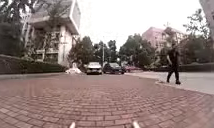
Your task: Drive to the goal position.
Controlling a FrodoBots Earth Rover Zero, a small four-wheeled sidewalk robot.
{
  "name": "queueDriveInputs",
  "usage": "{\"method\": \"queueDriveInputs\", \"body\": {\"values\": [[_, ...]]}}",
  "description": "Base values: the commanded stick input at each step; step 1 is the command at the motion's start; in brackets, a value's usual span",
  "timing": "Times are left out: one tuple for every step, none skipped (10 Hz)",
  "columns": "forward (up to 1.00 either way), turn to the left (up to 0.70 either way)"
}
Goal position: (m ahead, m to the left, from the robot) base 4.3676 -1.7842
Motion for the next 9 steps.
{"method": "queueDriveInputs", "body": {"values": [[0.7, 0.0], [0.7, -0.09], [0.7, -0.14], [0.7, -0.14], [0.7, -0.14], [0.7, -0.14], [0.7, -0.14], [0.7, -0.14], [0.7, -0.13]]}}
